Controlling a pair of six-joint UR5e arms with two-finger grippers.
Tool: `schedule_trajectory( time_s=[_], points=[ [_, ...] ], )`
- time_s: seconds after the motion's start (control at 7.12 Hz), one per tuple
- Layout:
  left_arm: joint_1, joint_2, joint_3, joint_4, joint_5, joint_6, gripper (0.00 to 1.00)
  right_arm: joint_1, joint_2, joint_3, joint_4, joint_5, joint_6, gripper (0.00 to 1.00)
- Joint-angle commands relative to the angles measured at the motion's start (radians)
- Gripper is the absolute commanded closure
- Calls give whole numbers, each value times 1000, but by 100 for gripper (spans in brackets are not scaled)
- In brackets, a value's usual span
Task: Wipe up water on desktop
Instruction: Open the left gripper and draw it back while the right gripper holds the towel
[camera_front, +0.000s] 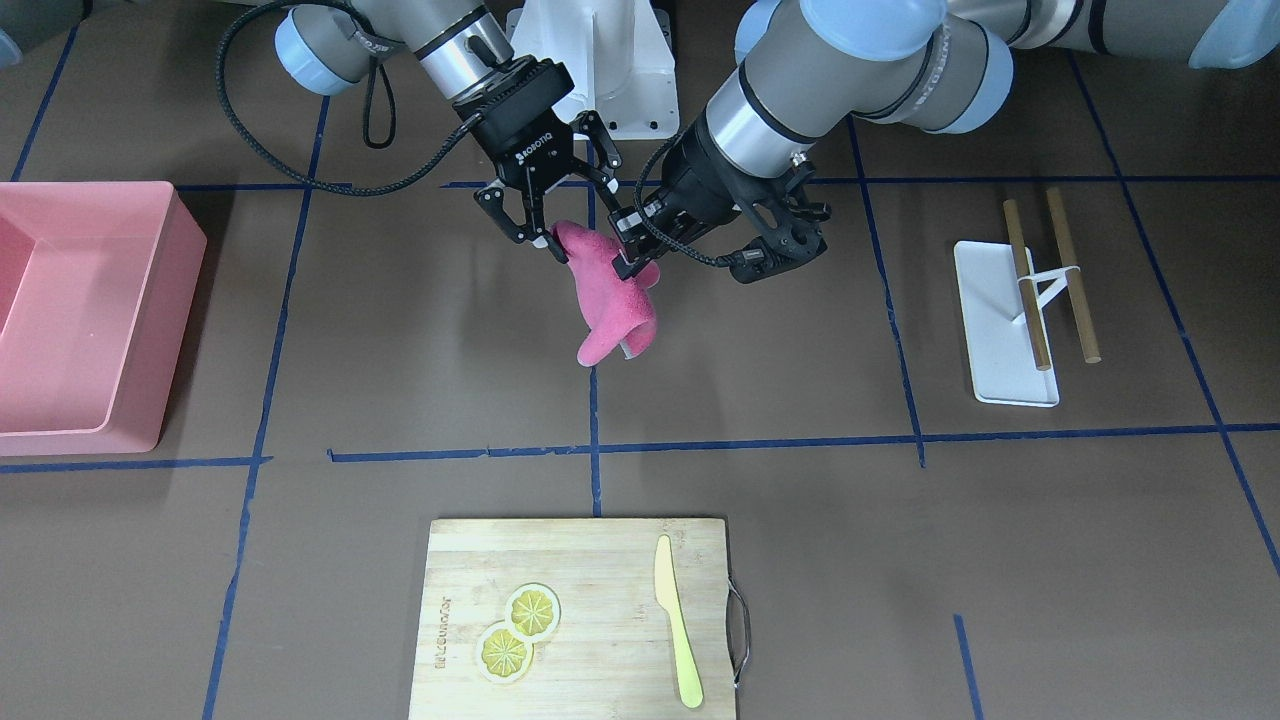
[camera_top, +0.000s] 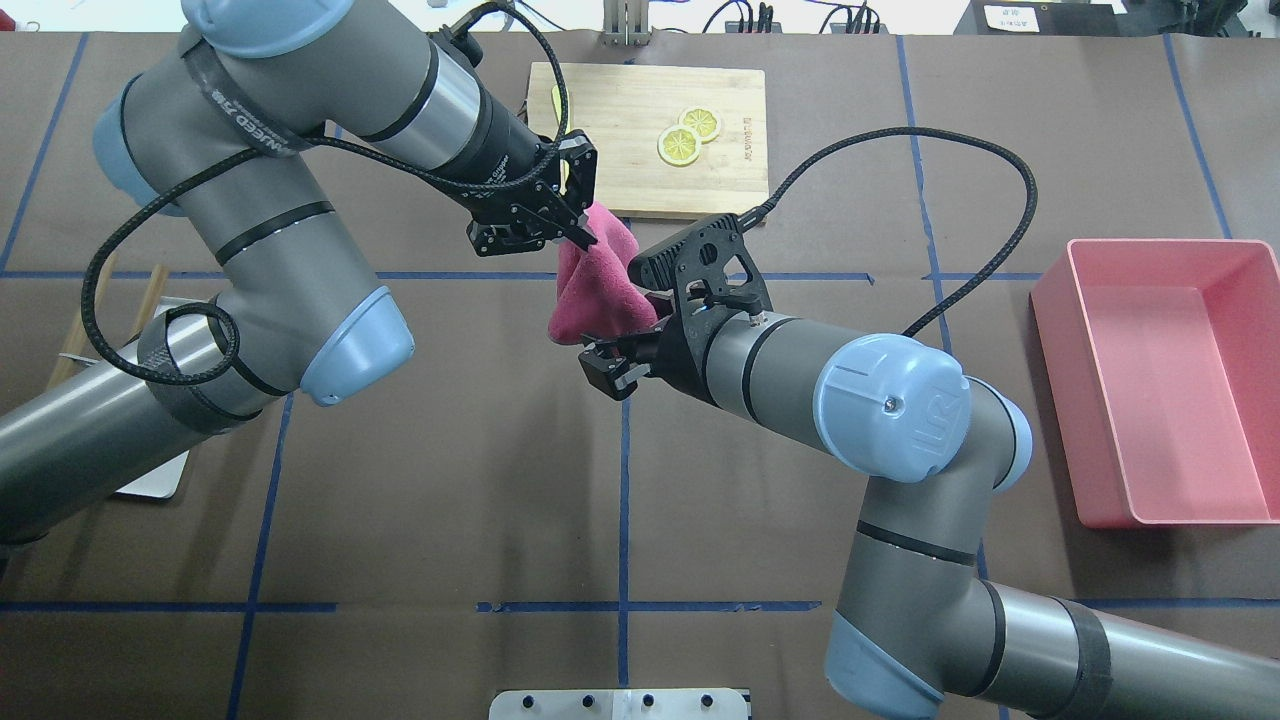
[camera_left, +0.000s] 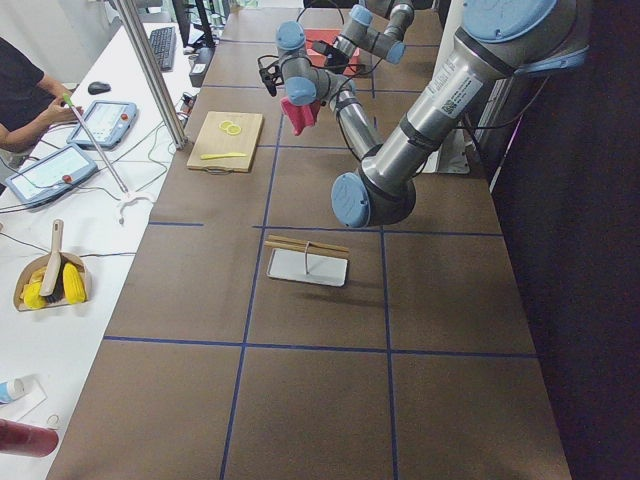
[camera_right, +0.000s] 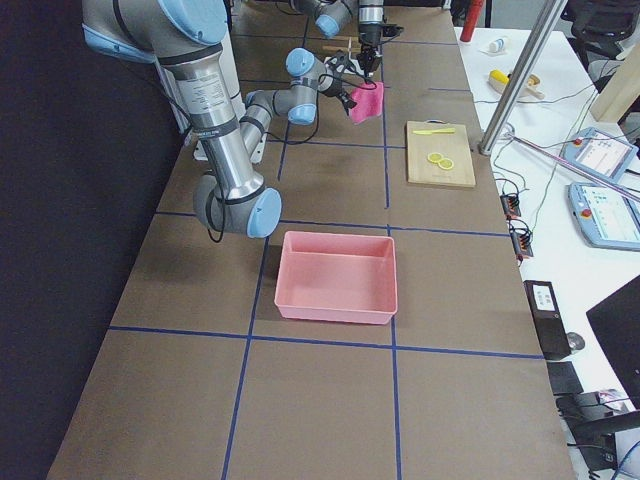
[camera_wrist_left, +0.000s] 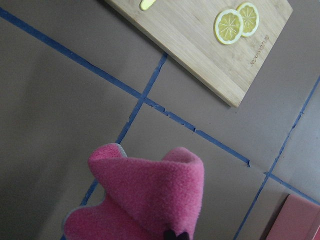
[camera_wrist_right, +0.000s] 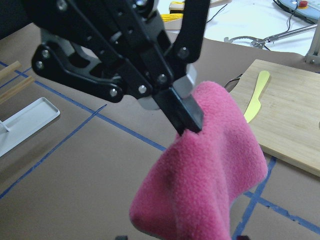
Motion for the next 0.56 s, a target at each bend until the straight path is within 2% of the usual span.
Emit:
schedule_trajectory(
  time_s=[0.0,0.42],
  points=[
    [0,1,-1,-1,0,2,100,-2,0,2,0,0,4,99],
    [0,3,-2,1,0,7,100,-2,-2,8,0,0,4,100]
  ],
)
